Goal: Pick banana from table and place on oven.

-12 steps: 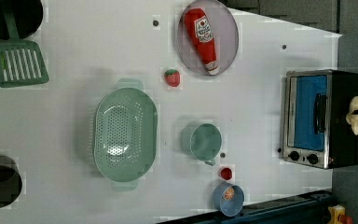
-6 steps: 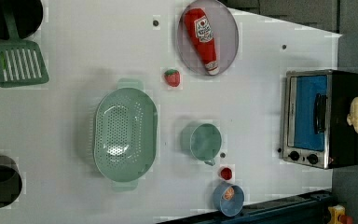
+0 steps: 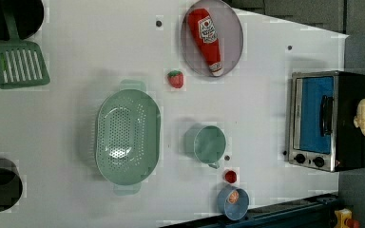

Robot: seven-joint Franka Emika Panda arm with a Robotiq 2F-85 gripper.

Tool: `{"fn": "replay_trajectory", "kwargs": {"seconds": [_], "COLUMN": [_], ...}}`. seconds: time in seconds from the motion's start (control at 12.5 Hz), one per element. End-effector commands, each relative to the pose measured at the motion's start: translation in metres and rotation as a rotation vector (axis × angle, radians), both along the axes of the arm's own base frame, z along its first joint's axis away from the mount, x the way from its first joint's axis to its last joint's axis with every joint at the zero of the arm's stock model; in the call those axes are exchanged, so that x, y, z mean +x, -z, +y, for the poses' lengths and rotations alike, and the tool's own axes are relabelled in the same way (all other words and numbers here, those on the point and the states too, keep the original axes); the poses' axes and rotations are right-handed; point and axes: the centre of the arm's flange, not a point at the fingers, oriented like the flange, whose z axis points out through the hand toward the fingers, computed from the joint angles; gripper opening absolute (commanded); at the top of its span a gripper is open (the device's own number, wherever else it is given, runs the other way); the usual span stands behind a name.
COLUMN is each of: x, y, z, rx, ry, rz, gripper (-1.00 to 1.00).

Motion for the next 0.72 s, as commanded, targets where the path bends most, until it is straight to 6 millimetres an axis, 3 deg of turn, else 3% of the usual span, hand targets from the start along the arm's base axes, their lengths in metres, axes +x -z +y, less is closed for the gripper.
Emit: {"fn": "replay_trajectory", "kwargs": {"seconds": [0.08,0.32,0.72], "x": [0.023,0.019,0.017], "y": [0.034,0.026,0.02], "z": [0.108,0.15,0.155], "rx": [0.008,-0.012,-0.146], "ry": [0.218,0.295,0.251], "rz": [0.102,0.104,0.08], "gripper": [1.0,1.0,1.0]}}
